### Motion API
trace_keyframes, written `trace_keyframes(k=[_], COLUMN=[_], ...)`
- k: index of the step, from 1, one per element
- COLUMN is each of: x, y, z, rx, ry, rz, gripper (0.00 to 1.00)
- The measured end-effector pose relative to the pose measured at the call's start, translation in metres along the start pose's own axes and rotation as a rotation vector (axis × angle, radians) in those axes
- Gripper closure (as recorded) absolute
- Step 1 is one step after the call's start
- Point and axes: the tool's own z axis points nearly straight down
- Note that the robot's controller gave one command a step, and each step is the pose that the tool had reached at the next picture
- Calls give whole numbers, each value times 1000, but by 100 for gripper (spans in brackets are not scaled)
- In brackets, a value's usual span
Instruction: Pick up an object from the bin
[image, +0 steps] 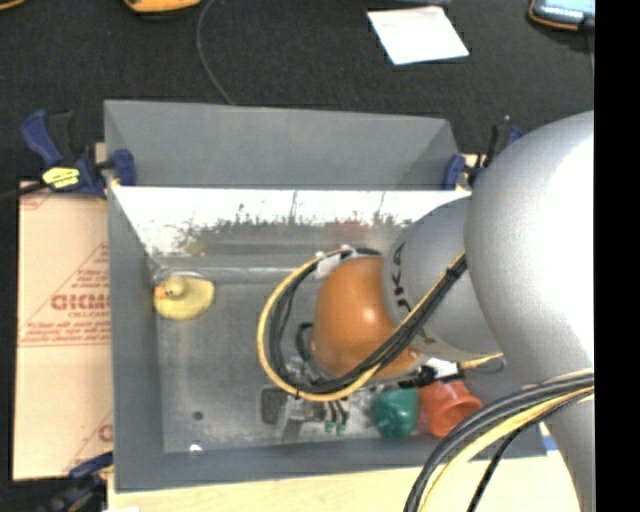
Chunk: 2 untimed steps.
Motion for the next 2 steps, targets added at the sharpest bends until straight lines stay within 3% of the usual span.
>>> trace_keyframes(k=[1,2], x=[0,2], y=[0,-1], z=[0,-22], rx=[0,4], ry=[0,8], rz=[0,1], gripper=[100,100])
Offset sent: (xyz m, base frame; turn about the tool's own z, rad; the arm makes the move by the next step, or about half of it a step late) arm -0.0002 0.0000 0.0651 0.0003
